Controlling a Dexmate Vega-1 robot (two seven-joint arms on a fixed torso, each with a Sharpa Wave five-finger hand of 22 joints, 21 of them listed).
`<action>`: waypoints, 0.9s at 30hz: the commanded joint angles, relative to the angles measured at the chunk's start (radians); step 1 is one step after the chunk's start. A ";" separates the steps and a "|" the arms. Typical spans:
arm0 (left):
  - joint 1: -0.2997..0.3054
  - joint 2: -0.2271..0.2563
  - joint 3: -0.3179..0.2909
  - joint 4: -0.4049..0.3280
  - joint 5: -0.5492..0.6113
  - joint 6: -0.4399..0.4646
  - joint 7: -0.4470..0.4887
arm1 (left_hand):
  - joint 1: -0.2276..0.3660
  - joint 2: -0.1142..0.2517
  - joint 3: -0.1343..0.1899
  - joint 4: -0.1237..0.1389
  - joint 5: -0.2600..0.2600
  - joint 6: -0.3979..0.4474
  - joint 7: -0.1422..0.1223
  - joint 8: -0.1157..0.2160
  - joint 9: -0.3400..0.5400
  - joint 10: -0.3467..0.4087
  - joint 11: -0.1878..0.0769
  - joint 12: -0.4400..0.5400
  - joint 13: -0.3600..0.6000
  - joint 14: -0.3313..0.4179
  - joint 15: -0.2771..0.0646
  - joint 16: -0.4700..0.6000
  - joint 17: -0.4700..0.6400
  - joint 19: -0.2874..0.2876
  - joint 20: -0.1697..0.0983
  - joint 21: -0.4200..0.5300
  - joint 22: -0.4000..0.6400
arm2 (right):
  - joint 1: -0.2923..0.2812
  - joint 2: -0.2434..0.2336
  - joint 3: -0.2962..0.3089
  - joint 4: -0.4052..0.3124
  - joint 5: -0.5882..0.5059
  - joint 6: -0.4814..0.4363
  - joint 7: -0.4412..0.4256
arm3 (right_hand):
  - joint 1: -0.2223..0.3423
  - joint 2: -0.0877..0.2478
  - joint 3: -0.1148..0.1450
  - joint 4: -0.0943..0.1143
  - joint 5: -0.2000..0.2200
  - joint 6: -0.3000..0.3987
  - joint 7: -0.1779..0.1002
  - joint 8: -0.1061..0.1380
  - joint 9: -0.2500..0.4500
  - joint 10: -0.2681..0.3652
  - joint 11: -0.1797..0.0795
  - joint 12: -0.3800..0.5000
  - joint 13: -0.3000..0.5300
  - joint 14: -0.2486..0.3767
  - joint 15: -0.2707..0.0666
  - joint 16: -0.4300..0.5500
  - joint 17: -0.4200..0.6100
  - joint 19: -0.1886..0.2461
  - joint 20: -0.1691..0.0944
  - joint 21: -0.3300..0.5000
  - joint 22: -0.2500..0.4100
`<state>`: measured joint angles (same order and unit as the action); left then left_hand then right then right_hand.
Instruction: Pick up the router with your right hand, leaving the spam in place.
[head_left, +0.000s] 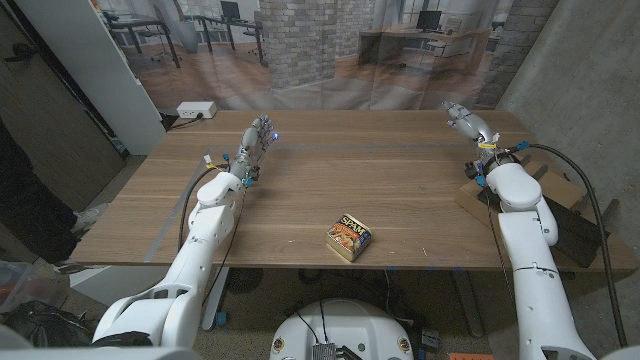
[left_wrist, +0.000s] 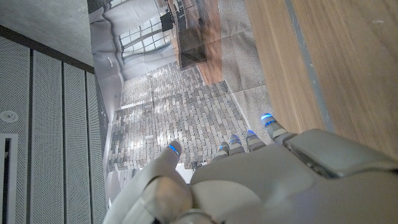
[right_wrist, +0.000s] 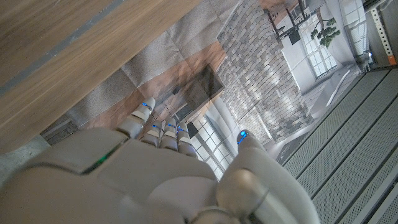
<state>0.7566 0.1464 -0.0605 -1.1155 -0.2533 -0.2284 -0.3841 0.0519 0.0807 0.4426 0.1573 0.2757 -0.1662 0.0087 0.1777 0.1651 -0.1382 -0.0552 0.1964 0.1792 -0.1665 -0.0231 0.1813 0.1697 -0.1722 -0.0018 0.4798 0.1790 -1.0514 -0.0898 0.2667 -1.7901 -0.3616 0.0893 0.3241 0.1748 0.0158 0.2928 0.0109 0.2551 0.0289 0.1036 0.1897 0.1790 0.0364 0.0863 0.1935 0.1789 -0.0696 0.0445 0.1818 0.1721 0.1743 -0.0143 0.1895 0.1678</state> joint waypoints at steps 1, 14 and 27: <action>-0.029 -0.004 -0.008 0.044 0.006 -0.012 -0.019 | -0.003 0.052 -0.001 0.001 0.003 0.000 -0.005 0.003 0.005 -0.005 0.001 0.005 0.004 -0.097 0.001 0.004 0.005 -0.034 0.002 -0.001 0.005 | -0.031 0.002 0.008 -0.059 -0.073 -0.022 -0.022 | 0.013 0.005 0.003 -0.006 0.005 0.006 0.001 0.008 0.004 0.008 0.004 0.004 0.006 0.008 0.001 0.005 0.004 0.010 0.001 0.006 0.003; -0.062 -0.012 -0.016 0.094 0.016 -0.030 -0.042 | -0.003 0.052 -0.002 0.001 0.004 0.001 -0.005 0.003 0.005 -0.003 0.001 0.005 0.004 -0.096 0.000 0.004 0.005 -0.032 0.002 -0.003 0.005 | -0.069 0.001 0.023 -0.129 -0.154 -0.056 -0.038 | 0.022 0.006 0.004 -0.014 0.005 0.012 -0.002 0.008 0.004 0.012 0.003 0.004 0.006 0.011 0.001 0.005 0.004 0.013 0.002 0.006 0.003; -0.089 -0.021 -0.024 0.134 0.029 -0.044 -0.057 | -0.003 0.052 -0.003 0.001 0.005 0.001 -0.004 0.003 0.005 -0.002 0.002 0.005 0.004 -0.096 0.001 0.004 0.005 -0.031 0.003 -0.005 0.005 | -0.098 0.007 0.036 -0.184 -0.228 -0.086 -0.054 | 0.030 0.008 0.005 -0.022 0.006 0.018 -0.005 0.009 0.004 0.016 0.003 0.004 0.006 0.013 0.001 0.005 0.003 0.018 0.001 0.007 0.003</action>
<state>0.6902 0.1324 -0.0777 -1.0159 -0.2343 -0.2608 -0.4279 0.0519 0.0807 0.4426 0.1573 0.2757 -0.1626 0.0050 0.1777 0.1650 -0.1382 -0.0552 0.1964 0.1791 -0.1665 -0.0230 0.1813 0.1697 -0.1721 -0.0019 0.4798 0.1789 -1.1251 -0.0873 0.2928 -1.9271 -0.5253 0.0280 0.2846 0.1940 0.0276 0.2949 -0.0078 0.2549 0.0414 0.0981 0.1897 0.1790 0.0449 0.0842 0.1934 0.1788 -0.0585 0.0447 0.1817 0.1723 0.1834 -0.0125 0.1895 0.1701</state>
